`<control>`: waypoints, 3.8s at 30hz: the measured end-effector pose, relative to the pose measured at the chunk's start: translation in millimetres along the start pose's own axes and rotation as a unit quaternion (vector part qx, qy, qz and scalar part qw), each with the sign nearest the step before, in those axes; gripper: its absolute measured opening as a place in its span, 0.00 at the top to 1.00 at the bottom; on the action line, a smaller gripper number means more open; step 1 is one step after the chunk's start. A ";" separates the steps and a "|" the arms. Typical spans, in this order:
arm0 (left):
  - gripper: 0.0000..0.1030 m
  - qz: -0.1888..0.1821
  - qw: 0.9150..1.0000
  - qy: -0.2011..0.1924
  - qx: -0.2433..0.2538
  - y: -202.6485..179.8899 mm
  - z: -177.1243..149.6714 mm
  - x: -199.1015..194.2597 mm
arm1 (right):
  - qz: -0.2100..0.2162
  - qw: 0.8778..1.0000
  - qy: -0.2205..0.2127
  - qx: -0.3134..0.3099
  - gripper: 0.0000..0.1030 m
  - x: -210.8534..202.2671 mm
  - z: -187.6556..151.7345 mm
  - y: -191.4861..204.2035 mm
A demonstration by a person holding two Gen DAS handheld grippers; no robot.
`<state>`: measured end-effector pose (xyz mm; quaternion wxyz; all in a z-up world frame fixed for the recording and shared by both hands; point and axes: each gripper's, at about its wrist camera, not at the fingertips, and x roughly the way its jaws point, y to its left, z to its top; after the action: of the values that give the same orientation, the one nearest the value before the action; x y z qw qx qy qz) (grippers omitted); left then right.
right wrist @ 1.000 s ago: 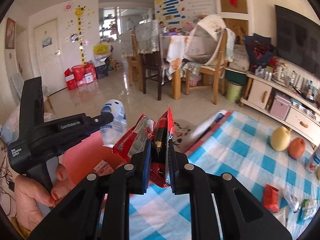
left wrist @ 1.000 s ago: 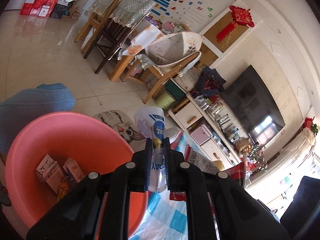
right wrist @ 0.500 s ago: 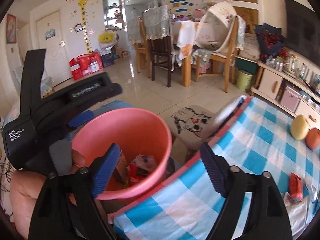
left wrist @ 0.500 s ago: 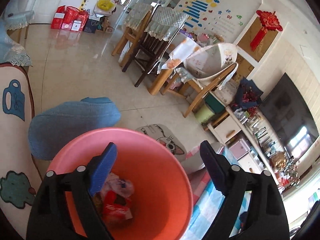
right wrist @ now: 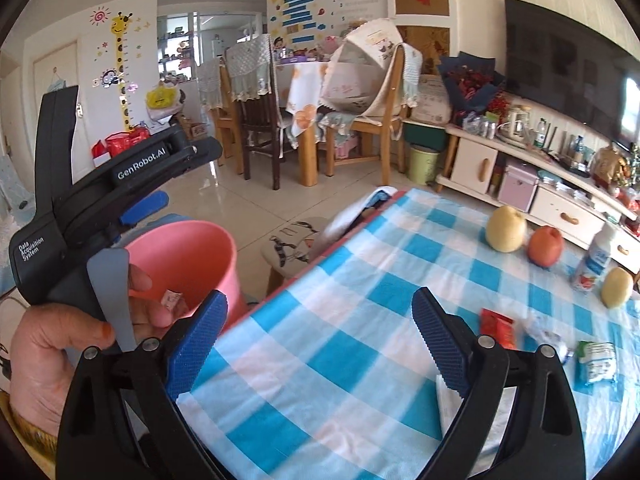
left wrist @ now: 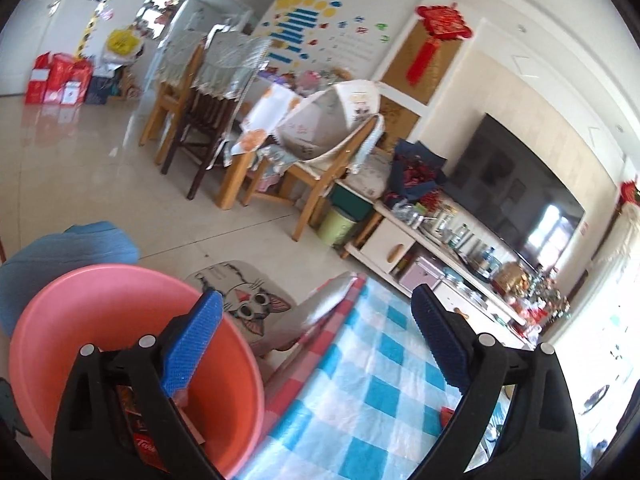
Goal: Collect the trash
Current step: 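Move both tools back over the table toward the remaining packets, then grasp the red candy packet with the left gripper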
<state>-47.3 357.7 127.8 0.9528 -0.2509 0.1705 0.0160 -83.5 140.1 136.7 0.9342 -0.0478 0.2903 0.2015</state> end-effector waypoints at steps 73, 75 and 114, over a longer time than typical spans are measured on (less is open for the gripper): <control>0.06 -0.062 0.923 0.192 0.327 -269.2 -204.1 10.2 | -0.092 0.944 -0.019 0.315 0.05 -117.6 -112.2 -370.7; 0.06 -0.052 0.926 0.205 0.312 -267.1 -205.7 21.3 | -0.092 0.942 -0.014 0.323 0.05 -113.5 -113.7 -379.9; 0.61 0.025 0.904 0.297 0.307 -277.3 -232.1 149.3 | -0.148 0.960 0.174 0.159 0.04 26.9 -125.8 -379.2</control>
<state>51.8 -5.0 19.8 0.8872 0.0649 0.4482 -0.0885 24.2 -223.1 7.0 0.8842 0.0248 0.4665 0.0009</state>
